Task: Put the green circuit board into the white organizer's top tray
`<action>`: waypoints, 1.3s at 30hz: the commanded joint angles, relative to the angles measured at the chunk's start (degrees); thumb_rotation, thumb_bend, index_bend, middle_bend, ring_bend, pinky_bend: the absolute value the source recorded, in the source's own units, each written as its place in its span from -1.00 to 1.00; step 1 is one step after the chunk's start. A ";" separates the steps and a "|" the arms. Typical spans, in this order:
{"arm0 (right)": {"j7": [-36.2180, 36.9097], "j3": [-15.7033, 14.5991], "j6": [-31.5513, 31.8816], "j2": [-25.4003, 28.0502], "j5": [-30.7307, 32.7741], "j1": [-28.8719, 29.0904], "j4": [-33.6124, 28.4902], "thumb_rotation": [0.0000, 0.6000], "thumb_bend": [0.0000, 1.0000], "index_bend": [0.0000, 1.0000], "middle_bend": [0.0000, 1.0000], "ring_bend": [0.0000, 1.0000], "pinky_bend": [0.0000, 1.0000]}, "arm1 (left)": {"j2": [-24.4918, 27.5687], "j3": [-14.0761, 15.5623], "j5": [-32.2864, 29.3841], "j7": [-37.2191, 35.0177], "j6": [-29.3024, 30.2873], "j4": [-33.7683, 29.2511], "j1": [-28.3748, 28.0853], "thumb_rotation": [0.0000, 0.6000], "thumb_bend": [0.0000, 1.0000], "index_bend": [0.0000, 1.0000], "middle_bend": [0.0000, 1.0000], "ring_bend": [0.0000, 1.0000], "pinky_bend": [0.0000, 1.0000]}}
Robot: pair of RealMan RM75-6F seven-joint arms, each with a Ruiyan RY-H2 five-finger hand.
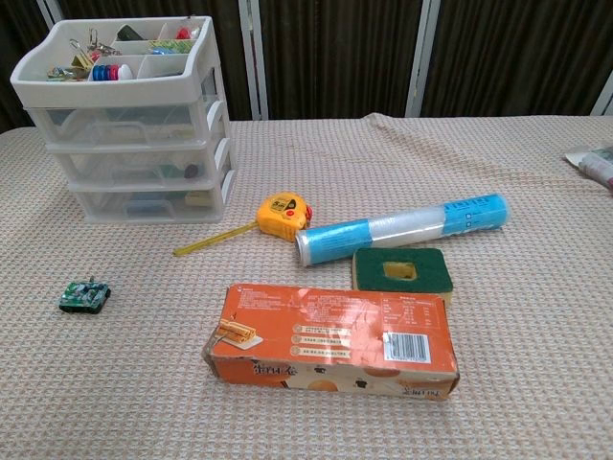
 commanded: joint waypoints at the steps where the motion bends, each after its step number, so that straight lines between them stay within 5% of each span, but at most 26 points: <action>1: -0.25 -0.02 -0.09 0.04 0.11 0.00 -0.08 1.00 -1.00 -0.93 -1.00 -1.00 -1.00 | 0.07 0.08 0.09 -0.02 -0.01 -0.01 0.01 1.00 -0.78 -0.99 -1.00 -1.00 -1.00; 22: -1.05 -0.19 -0.53 0.14 0.15 0.18 -0.35 1.00 -1.00 -0.93 -1.00 -1.00 -1.00 | 0.32 0.57 -0.14 0.69 -0.36 -0.60 0.19 1.00 -0.78 -0.99 -1.00 -1.00 -1.00; 24: -0.89 -0.20 -0.27 0.20 0.20 0.00 -0.29 1.00 -1.00 -0.93 -1.00 -1.00 -1.00 | 0.23 0.44 0.05 0.64 -0.16 -0.98 0.11 1.00 -0.66 -0.98 -1.00 -0.98 -0.94; 26: -0.68 -0.22 -0.12 0.22 0.21 -0.11 -0.33 1.00 -1.00 -0.93 -1.00 -1.00 -1.00 | 0.14 0.20 0.29 0.11 0.03 -1.54 -0.06 1.00 -0.34 -0.98 -0.80 -0.73 -0.64; 30: -0.85 -0.41 -0.18 0.27 -0.12 -0.07 -0.42 1.00 -1.00 -0.93 -1.00 -1.00 -1.00 | -0.57 -1.34 0.14 -1.87 0.84 -3.67 -0.69 1.00 0.30 -0.93 0.09 0.13 0.06; 33: -0.88 -0.45 -0.17 0.28 -0.30 -0.03 -0.46 1.00 -1.00 -0.93 -1.00 -1.00 -1.00 | -0.73 -2.55 -2.86 -5.71 -2.14 -7.99 -1.96 1.00 0.57 -0.92 0.41 0.41 0.20; 39: -0.63 -0.54 -0.71 0.34 -0.06 0.10 -0.44 1.00 -1.00 -0.93 -1.00 -1.00 -1.00 | 1.54 -5.90 -15.71 -17.09 -15.93 -20.15 -6.93 1.00 0.72 -0.99 0.55 0.54 0.28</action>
